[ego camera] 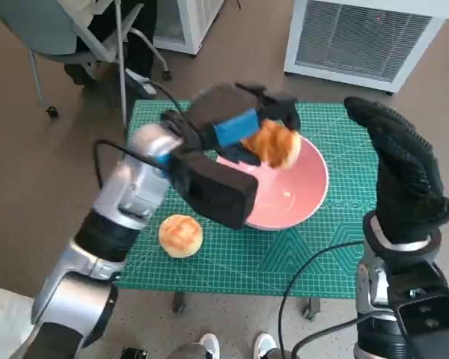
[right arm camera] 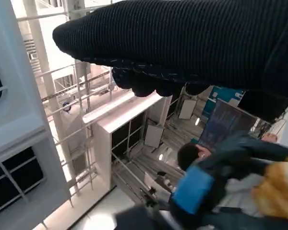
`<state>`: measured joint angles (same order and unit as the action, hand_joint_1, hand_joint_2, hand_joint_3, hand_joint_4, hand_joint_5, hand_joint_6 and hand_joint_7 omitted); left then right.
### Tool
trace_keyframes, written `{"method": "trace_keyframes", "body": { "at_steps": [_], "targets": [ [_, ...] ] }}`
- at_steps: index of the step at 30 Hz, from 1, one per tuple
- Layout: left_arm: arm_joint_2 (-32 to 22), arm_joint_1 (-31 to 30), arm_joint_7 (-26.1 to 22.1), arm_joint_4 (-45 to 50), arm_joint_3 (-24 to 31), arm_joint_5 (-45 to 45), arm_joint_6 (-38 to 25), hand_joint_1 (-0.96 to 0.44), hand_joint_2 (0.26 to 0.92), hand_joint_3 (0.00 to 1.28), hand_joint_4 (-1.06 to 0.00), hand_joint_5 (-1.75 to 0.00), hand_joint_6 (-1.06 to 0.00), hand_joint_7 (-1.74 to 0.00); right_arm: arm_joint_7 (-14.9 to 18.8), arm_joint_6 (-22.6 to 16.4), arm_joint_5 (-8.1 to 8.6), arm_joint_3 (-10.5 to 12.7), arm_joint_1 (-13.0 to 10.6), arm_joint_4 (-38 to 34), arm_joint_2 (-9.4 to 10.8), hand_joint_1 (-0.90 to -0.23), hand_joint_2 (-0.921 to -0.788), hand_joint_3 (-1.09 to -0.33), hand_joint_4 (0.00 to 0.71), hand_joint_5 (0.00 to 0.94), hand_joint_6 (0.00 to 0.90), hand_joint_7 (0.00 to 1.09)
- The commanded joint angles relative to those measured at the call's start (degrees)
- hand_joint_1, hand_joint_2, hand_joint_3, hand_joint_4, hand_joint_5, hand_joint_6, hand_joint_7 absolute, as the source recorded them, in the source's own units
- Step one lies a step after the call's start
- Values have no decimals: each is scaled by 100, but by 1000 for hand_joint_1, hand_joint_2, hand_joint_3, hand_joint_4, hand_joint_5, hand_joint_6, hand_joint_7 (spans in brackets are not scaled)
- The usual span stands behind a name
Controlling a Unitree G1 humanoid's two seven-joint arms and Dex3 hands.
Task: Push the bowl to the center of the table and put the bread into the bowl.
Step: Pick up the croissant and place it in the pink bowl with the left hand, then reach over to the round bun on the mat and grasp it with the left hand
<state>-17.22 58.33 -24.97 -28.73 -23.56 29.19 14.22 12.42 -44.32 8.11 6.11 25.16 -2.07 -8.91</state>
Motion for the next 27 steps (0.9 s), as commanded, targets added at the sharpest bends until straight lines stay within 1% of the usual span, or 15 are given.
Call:
{"method": "trace_keyframes", "body": {
  "at_steps": [1, 2, 3, 4, 6, 9, 11, 13, 16, 20, 24, 27],
  "targets": [
    [-11, 197, -405, -399, -143, -48, 147, -70, 900, 136, -374, -286, -387, -703, -53, 75, -75, 52, -179, 64, -53, -405, -921, -491, 449, 0, 140, 668],
    [-31, 226, -556, -429, -188, -38, 124, -59, 900, 93, -321, -183, -370, -493, -56, 81, -72, 59, -187, 77, -53, -406, -921, -490, 449, 0, 141, 666],
    [-45, 246, -659, -449, -216, -31, 112, -57, 899, 77, -295, -146, -360, -415, -59, 88, -72, 64, -193, 87, -52, -406, -921, -490, 449, 1, 141, 665],
    [-82, 265, -808, -416, -246, -18, 79, -55, 896, 53, -257, -93, -345, -301, -60, 97, -60, 67, -202, 99, -48, -406, -921, -490, 449, 1, 142, 663],
    [-145, 277, -1036, -319, -266, -13, 18, -68, 881, 28, -195, -48, -318, -191, -67, 109, -50, 72, -213, 118, -37, -405, -921, -488, 450, 1, 146, 658],
    [-224, 233, -1243, -154, -219, -70, -16, -95, 857, 9, -118, -15, -286, -100, -83, 119, -59, 76, -222, 132, -23, -402, -921, -486, 450, 1, 150, 651],
    [-287, 136, -1258, -27, -131, -141, 51, -106, 847, 5, -85, -8, -274, -73, -98, 121, -73, 83, -226, 126, -18, -401, -921, -486, 450, 1, 152, 646],
    [-352, 18, -1120, 70, -39, -189, 222, -122, 838, 2, -50, -3, -260, -51, -113, 119, -91, 89, -232, 122, -8, -399, -921, -486, 451, 1, 155, 642],
    [-502, -173, -711, 202, 123, -212, 682, -141, 832, 1, -47, -7, -262, -41, -140, 105, -121, 92, -246, 116, 10, -396, -921, -486, 451, 1, 158, 637],
    [-763, -452, -317, 487, 415, -323, 1193, -165, 829, 1, -88, -25, -294, -50, -170, 91, -131, 82, -255, 110, 24, -396, -921, -485, 451, 1, 162, 631],
    [-1065, -784, -124, 860, 769, -557, 1548, -180, 833, 3, -166, -54, -350, -73, -181, 114, -102, 63, -275, 144, 39, -395, -921, -484, 451, 1, 166, 624],
    [-1299, -1050, -103, 1179, 1041, -759, 1712, -179, 833, 2, -237, -79, -414, -105, -177, 149, -57, 44, -295, 186, 44, -392, -921, -483, 452, 1, 170, 619]
  ]
}}
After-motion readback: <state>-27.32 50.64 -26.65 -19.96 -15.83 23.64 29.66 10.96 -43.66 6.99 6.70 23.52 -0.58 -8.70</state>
